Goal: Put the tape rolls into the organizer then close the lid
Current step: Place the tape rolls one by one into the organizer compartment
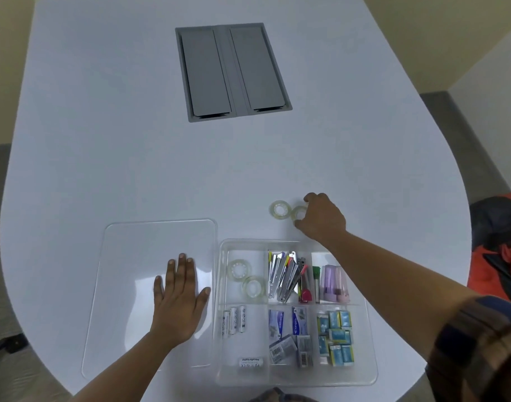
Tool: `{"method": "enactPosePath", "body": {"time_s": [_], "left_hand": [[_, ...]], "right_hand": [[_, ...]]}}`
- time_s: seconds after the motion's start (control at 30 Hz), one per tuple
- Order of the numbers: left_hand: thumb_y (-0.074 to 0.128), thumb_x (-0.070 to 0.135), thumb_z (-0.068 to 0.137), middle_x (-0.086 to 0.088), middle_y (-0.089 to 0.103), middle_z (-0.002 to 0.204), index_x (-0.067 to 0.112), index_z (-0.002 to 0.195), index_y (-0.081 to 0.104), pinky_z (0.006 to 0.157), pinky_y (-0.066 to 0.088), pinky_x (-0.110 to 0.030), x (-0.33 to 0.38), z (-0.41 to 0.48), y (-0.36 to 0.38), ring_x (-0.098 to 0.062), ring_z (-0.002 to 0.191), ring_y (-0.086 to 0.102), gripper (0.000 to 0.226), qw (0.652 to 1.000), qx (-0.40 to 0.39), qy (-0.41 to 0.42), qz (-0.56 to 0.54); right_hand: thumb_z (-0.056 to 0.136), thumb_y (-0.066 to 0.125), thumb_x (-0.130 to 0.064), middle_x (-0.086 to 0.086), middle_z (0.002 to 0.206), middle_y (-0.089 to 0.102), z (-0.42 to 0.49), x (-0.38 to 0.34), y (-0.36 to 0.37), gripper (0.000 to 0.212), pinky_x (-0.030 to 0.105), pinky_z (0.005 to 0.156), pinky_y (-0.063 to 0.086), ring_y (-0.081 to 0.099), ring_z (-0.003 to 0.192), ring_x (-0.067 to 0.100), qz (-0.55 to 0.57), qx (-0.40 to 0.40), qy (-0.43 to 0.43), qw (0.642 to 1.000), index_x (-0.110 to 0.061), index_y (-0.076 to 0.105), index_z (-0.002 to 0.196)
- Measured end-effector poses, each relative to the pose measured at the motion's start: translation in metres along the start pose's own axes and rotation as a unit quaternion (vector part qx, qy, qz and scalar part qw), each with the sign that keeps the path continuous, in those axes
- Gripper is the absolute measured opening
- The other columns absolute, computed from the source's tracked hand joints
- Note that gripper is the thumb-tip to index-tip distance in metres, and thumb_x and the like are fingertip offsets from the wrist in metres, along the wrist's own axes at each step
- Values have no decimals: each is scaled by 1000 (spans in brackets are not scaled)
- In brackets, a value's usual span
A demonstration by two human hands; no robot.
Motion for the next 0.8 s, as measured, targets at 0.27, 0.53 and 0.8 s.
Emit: {"method": "enactPosePath", "body": {"time_s": [0.27, 0.53, 0.8], "left_hand": [[-12, 69, 81, 2, -24, 157, 18, 147, -19, 115, -10, -46, 0, 2, 0, -17, 143, -27, 83, 999, -33, -3, 10], [-16, 74, 75, 4, -38, 150, 20, 140, -32, 114, -16, -47, -3, 7, 1, -15, 135, -41, 87, 997, -75, -1, -6], [-8, 73, 78, 5, -39, 148, 21, 138, -34, 114, -14, -49, -2, 8, 0, -15, 133, -42, 84, 996, -89, -6, -9]], "right_hand": [[78, 69, -37, 6, 116, 54, 0, 3, 4, 53, 34, 74, 47, 58, 104, 28, -19, -2, 29, 999, -17, 50, 123], [75, 69, -39, -3, 112, 62, -56, -15, -13, 54, 37, 79, 52, 62, 96, 21, 143, 83, -72, 984, -28, 50, 124], [77, 68, -35, -7, 112, 62, -145, -52, 27, 24, 33, 77, 50, 57, 98, 17, 67, 9, -261, 963, -26, 63, 98]]}}
Point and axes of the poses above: each hand's wrist, its own z-axis towards the middle knuckle, its own y-axis out of the palm, x = y × z, the point moved 4 cm from there along z, towards the middle knuckle
